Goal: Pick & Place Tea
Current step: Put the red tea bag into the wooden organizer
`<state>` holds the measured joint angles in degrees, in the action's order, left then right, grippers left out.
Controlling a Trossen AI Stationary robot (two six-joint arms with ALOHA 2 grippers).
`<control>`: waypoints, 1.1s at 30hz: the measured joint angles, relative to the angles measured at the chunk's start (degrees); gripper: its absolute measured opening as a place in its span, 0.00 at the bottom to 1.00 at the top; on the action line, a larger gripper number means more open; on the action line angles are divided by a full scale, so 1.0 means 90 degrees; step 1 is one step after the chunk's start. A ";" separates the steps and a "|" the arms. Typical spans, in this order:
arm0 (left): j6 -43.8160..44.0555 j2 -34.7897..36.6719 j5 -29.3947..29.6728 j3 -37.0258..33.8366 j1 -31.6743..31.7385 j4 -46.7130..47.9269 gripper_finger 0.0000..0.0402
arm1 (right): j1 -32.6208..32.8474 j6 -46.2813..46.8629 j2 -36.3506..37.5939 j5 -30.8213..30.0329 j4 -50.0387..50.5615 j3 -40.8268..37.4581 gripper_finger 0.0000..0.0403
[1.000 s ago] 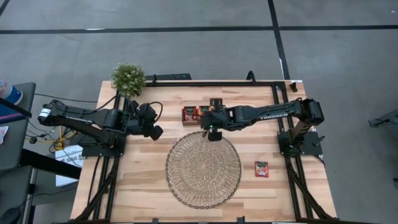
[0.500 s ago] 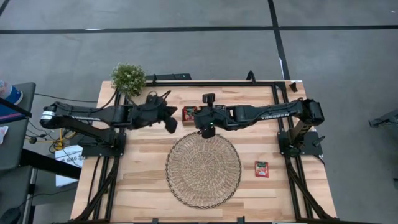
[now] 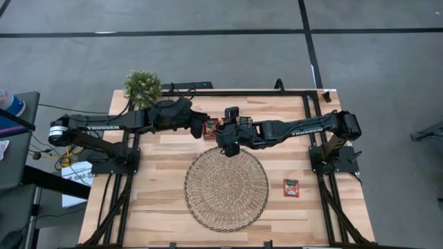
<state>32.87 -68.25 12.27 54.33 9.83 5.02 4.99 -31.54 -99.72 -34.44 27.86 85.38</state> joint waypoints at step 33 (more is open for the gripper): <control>0.1012 -0.0415 -0.1363 0.0053 0.0075 -0.0565 0.35 | -0.0064 -0.0164 0.0000 0.0187 -0.0010 0.0000 0.00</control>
<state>41.98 -71.99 0.00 54.80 10.50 -0.07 4.42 -33.01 -99.72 -32.75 27.77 85.38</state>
